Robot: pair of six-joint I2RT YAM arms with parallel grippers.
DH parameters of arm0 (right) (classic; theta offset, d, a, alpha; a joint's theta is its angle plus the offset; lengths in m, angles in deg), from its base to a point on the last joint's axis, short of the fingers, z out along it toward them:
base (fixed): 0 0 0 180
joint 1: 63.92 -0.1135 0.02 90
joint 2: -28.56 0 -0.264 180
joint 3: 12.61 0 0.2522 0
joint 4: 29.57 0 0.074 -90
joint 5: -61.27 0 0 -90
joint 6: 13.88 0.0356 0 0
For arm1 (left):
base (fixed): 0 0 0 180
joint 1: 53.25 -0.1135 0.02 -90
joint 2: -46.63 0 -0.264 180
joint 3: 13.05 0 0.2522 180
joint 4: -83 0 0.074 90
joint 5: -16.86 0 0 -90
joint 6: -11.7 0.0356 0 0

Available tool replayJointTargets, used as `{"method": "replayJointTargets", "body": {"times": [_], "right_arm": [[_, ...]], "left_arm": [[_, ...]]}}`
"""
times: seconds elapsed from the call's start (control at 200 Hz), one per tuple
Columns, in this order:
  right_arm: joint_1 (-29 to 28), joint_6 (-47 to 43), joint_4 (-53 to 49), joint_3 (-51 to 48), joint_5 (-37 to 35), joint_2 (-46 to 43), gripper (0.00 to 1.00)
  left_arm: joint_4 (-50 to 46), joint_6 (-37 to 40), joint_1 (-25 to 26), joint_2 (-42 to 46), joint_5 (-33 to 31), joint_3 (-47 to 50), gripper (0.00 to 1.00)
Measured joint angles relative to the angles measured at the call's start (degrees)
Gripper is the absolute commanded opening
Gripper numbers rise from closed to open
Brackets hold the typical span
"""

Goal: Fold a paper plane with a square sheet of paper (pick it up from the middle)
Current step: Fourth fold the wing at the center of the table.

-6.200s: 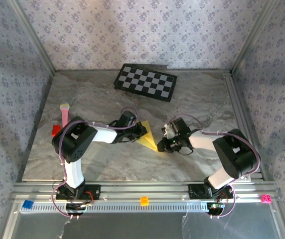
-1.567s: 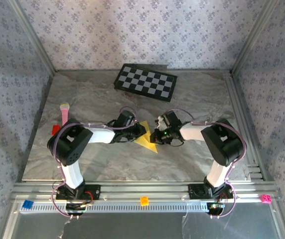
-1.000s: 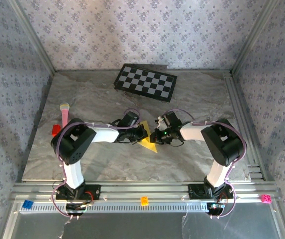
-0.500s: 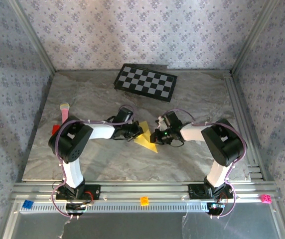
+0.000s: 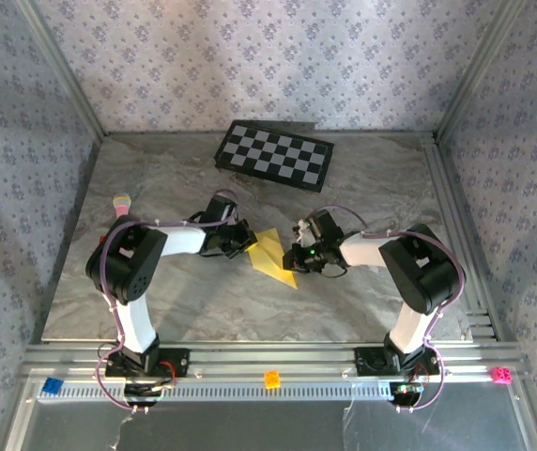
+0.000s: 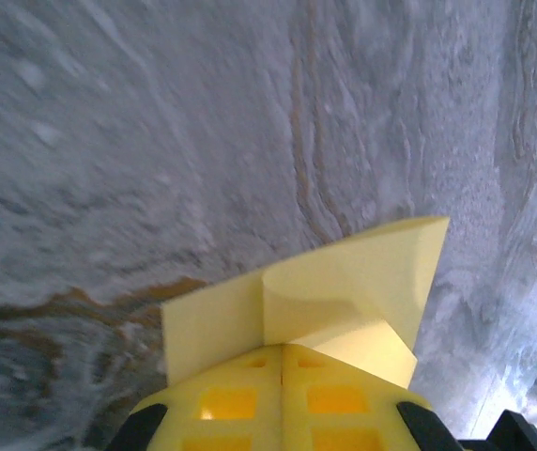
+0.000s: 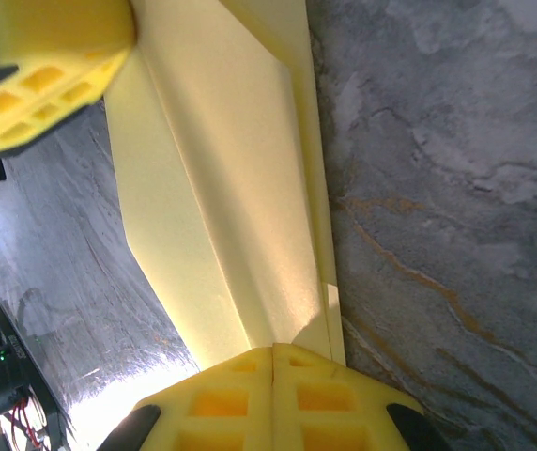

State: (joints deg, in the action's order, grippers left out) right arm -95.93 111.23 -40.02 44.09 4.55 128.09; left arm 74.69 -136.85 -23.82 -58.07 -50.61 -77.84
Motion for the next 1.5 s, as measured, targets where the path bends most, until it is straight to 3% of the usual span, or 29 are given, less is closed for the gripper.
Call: {"method": "replayJointTargets", "body": {"times": [0.365,0.63,0.87,1.499], "right_arm": [[0.0,-0.04,-0.13,0.02,-0.04,-0.09,0.0],[0.0,-0.04,-0.28,0.02,-0.04,-0.11,0.0],[0.0,-0.17,-0.28,0.02,-0.04,-0.11,0.0],[0.0,-0.2,-0.26,0.0,-0.04,-0.11,0.0]], "left_arm": [[-4.52,2.49,-1.66,1.22,-3.13,-1.81,0.08],[-2.84,3.19,1.68,3.26,-3.21,-1.95,0.08],[-0.35,3.1,2.78,-0.59,-2.47,-3.48,0.07],[-2.93,6.47,-2.71,-4.2,1.14,-6.45,0.08]]}}
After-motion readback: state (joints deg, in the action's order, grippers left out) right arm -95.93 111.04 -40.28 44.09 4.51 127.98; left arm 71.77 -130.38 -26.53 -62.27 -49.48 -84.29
